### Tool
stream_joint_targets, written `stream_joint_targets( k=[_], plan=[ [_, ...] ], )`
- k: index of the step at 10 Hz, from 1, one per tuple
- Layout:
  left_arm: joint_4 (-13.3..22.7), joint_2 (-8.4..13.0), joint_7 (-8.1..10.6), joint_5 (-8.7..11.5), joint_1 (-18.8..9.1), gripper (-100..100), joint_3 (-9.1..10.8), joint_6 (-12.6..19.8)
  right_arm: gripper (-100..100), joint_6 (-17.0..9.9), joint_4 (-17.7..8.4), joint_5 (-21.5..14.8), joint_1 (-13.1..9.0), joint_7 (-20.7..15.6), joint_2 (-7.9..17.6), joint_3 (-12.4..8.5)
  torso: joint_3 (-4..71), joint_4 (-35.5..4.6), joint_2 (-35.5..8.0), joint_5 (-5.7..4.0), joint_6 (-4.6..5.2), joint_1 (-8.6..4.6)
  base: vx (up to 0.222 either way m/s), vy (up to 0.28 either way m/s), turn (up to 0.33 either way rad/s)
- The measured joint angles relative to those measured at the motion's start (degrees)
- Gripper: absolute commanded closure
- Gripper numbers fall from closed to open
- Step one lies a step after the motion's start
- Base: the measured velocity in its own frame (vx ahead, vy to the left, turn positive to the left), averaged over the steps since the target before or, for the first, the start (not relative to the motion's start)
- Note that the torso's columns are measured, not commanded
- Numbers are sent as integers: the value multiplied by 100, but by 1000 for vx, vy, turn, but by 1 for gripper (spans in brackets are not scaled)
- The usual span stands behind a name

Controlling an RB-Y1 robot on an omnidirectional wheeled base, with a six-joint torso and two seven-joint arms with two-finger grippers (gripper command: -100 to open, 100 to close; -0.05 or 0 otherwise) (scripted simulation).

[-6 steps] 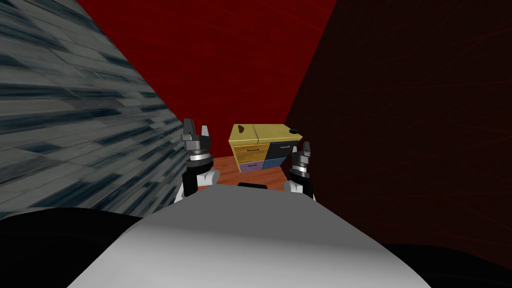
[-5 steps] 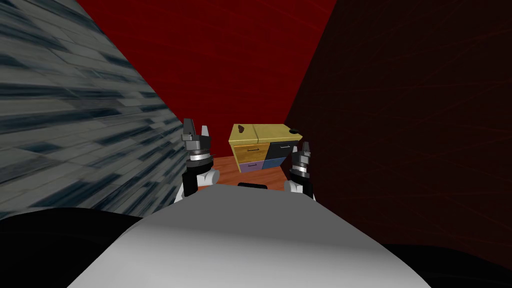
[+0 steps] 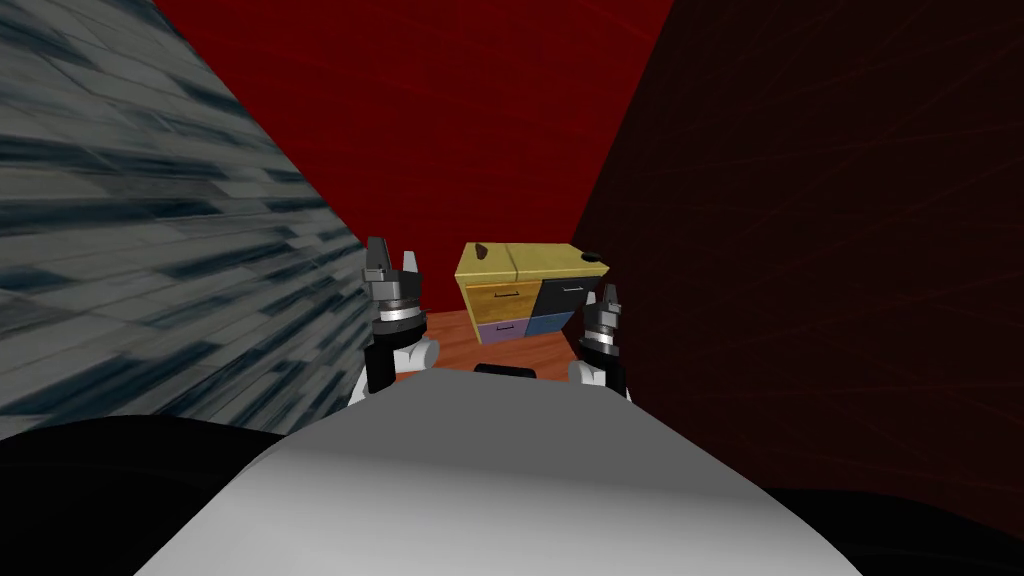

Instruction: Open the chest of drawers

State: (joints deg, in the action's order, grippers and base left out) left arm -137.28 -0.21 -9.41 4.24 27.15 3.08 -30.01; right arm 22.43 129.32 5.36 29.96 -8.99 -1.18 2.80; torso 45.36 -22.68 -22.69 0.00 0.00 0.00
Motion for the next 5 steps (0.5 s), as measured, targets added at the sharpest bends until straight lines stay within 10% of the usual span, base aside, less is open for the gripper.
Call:
stream_joint_targets(
  k=[3,4,5],
  plan=[
    [0,0,0,0,0,0,0,0,0,0,0,0,0,0,0,0,2537,-1269,-1270,0,0,0,0,0,0],
    [0,0,0,0,0,0,0,0,-100,0,0,0,0,0,0,0,3383,-1692,-1693,0,0,0,8,5,22],
    [2,0,0,0,0,0,0,0,-100,-15,-13,-76,15,-12,142,13,3777,-1881,-1885,0,0,1,5,10,34]
  ],
)
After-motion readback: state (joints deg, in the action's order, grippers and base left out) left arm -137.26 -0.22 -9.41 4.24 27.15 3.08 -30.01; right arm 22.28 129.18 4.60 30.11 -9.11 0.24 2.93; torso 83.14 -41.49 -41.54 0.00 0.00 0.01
